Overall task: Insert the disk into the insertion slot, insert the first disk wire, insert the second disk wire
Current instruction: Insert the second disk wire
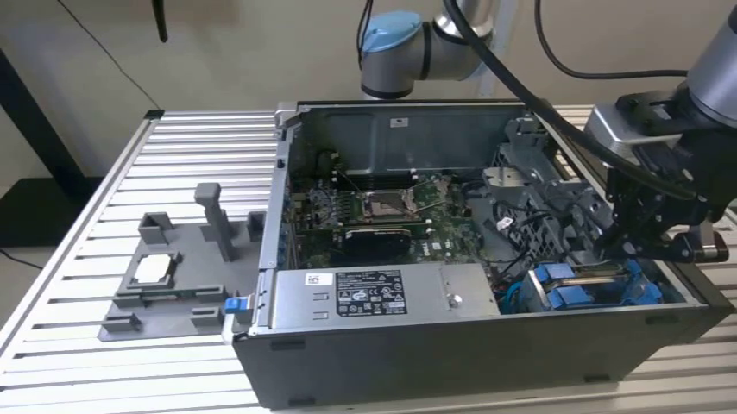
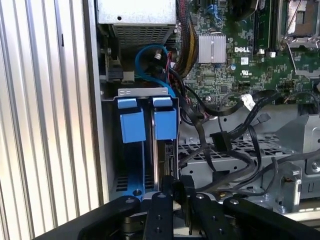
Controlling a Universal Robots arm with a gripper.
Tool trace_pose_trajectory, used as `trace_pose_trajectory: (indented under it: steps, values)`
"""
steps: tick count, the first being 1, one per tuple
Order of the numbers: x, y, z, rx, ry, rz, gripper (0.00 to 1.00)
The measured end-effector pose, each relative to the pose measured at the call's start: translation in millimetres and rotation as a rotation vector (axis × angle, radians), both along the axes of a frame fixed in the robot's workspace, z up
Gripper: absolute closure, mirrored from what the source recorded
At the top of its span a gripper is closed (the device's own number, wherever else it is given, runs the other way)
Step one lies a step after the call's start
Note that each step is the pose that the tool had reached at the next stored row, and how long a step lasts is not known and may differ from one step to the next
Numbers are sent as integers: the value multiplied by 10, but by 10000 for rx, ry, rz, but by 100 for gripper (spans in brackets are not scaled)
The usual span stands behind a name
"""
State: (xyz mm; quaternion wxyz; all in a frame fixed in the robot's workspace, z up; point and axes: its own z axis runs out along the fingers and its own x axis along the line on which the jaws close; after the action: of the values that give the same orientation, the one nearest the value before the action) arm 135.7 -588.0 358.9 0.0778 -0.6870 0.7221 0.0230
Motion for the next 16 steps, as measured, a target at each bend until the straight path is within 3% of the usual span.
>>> trace_pose_trajectory:
  steps: [5,6,8,9,10,16]
  values:
    - [132,52,-36,-2,219,0,80]
    - [144,60,-41,0,309,0,80]
    - [153,70,-46,1,580,-1,80]
    - [157,71,-51,-1,689,-1,80]
    - [164,72,-66,0,727,-1,80]
    - [181,70,-175,0,729,-1,80]
